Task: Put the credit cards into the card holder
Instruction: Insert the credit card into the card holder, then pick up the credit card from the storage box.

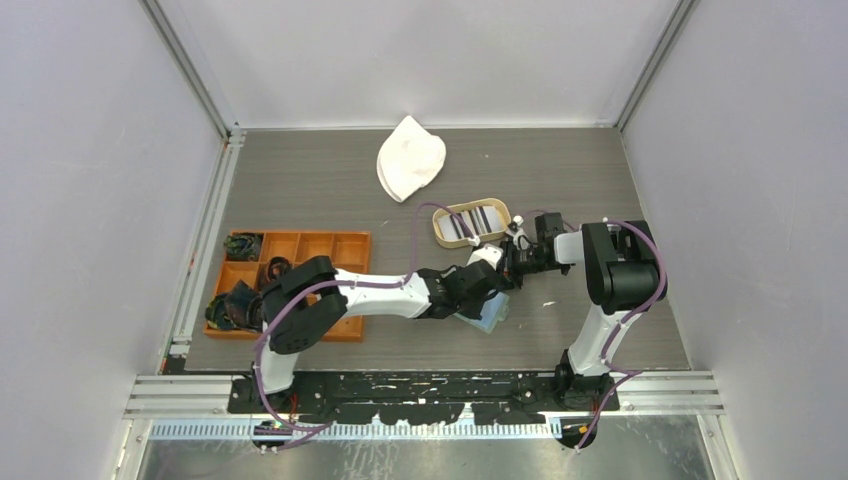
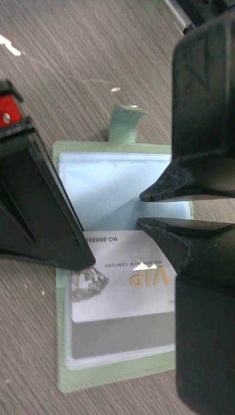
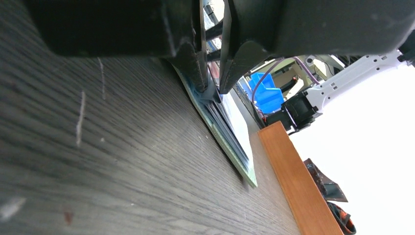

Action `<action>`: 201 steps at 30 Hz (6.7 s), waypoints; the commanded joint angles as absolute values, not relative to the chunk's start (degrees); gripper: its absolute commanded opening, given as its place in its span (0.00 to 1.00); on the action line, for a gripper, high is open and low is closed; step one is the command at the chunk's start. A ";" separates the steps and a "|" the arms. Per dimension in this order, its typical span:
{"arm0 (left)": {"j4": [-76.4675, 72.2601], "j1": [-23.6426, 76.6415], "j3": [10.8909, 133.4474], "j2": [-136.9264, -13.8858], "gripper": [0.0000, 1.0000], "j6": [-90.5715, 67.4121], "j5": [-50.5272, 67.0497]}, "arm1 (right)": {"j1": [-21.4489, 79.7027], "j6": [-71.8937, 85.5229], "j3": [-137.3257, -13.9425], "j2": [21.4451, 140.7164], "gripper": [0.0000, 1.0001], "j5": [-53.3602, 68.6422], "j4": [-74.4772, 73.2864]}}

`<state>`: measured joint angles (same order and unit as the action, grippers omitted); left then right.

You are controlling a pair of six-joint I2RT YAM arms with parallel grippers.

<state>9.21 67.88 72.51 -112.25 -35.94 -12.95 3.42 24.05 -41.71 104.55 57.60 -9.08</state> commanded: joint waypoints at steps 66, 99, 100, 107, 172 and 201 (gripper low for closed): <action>-9.01 43.00 51.63 -101.58 0.17 -40.93 10.07 | 35.31 -47.22 -40.16 77.88 0.01 19.93 -19.56; -14.62 50.07 37.71 -88.40 0.14 -43.97 -0.91 | 34.72 -41.94 -41.68 75.15 0.05 12.73 -17.01; -14.81 50.36 36.84 -86.62 0.14 -43.35 -1.93 | 33.78 -41.94 -41.97 74.10 0.06 13.87 -18.07; -15.16 53.29 32.52 -73.93 0.16 -38.03 -6.26 | 27.97 -39.89 -43.48 66.51 0.13 21.69 -23.04; -27.49 49.92 35.03 -73.75 0.67 -33.29 -4.08 | 11.61 -2.96 -84.55 110.97 0.35 23.89 -35.83; -4.22 35.93 58.11 -97.36 0.70 -37.33 -1.31 | 18.54 0.32 -83.65 110.62 0.41 29.10 -34.31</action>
